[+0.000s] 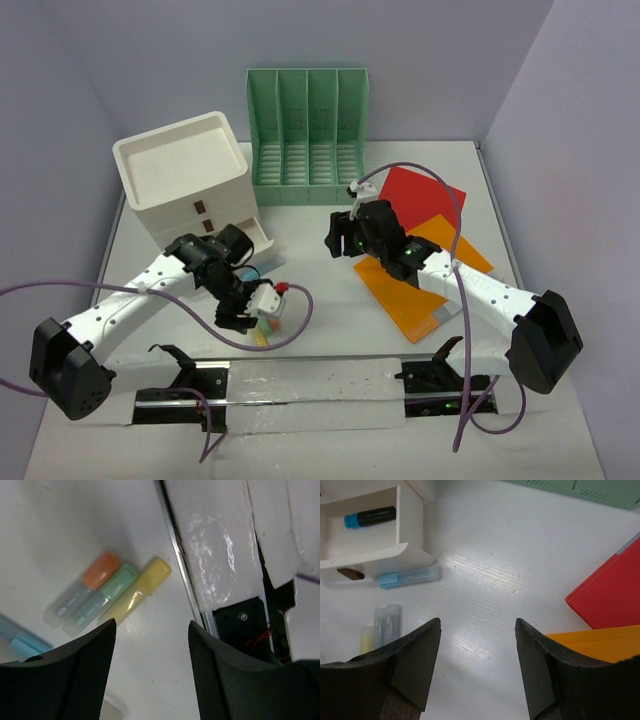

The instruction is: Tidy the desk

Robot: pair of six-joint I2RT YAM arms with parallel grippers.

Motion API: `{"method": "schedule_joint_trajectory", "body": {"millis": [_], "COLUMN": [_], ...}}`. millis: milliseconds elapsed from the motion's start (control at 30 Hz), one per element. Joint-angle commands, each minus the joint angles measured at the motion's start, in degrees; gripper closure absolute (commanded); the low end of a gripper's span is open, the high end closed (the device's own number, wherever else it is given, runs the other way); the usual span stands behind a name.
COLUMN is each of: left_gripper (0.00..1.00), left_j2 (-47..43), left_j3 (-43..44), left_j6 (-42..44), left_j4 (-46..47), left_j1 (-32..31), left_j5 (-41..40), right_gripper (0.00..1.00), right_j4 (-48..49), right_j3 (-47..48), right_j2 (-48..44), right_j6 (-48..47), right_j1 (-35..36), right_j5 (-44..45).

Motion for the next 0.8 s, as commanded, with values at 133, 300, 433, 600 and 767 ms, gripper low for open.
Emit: {"method": "schedule_joint_trajectory", "body": {"millis": [133,300,433,600,767], "left_gripper": [0.42,0.39,0.35,0.40,0.42], "left_j2": [3.73,6.56,7.94,9.91,9.84], "left_j3": [-8.07,-9.18,-9.22,-13.66,-14.31], "left_j6": [5.46,1.85,0.89,1.87,1.88], "left_j4": [9.40,18.25,20.95,22.49,22.28], "left_j1": [-6.69,-7.96,-8.63,-11.19,-11.65], "left_j5": [-11.92,-17.08,-17.35,-20.90,-20.04], "right_gripper": [0.32,0.32,0.33,0.33,0.33], "right_j4": [1.56,1.57,1.56,1.20,1.40], "right_j3": [-0.67,-1.59,-2.22,-2.37,-2.71], "right_j2": [-0.91,-0.98,-1.11,-1.40,-1.44], "right_j6": [2.21,2.47,2.38,1.95,2.01], "right_j1": [0.31,0.29,0.29,0.37,0.29], "right_j5": [0.71,0.96,1.68,2.68,2.63]}}
